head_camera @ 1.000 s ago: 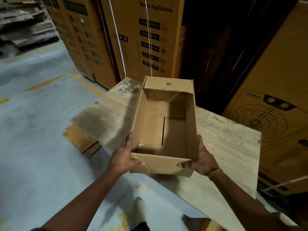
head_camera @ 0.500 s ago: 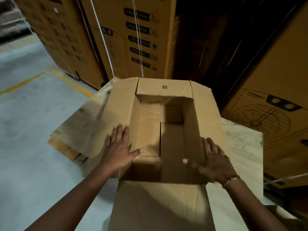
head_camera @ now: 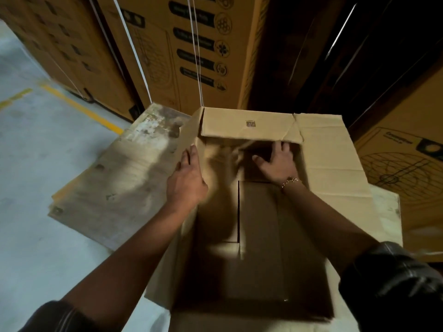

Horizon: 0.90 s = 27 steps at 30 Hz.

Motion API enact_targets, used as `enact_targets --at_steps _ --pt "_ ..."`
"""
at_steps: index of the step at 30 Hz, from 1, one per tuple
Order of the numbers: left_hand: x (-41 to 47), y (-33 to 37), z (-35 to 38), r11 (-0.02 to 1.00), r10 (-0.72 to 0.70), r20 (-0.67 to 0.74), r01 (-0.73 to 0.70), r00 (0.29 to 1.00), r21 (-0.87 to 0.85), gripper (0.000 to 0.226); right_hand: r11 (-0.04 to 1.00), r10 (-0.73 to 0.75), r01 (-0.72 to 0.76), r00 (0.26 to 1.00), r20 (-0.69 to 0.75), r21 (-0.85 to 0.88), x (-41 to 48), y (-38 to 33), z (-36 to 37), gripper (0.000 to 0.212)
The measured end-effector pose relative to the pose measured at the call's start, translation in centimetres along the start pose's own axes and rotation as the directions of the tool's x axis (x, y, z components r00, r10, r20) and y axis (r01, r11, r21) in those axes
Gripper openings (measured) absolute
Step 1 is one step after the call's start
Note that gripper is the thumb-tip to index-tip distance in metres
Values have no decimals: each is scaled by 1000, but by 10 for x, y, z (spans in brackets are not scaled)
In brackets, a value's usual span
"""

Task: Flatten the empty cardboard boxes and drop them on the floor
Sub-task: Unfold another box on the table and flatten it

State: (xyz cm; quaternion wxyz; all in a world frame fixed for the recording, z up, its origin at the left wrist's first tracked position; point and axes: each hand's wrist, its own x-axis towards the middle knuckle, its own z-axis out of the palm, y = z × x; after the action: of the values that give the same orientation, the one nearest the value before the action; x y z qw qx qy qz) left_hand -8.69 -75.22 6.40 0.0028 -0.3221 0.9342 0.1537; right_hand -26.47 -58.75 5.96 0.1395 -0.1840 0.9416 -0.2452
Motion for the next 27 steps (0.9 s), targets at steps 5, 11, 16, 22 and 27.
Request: enact_targets --at_steps 5,11,16,22,27 --pt "2 -7 1 998 22 -38 -20 999 60 105 913 -218 119 951 -218 -391 66 -7 -33 89" --pt "7 -6 1 995 29 -28 -26 999 93 105 837 -135 104 991 -18 -538 119 -5 -45 80" --pt "9 -5 3 998 38 -24 -37 999 53 105 838 -113 86 993 -19 -539 126 1 -39 62" --pt "9 -4 4 999 38 -33 -37 999 34 105 859 -75 52 997 -24 -509 133 0 -37 48" --pt "9 -3 5 999 36 -44 -34 998 41 102 860 -86 77 996 7 -505 130 4 -39 56"
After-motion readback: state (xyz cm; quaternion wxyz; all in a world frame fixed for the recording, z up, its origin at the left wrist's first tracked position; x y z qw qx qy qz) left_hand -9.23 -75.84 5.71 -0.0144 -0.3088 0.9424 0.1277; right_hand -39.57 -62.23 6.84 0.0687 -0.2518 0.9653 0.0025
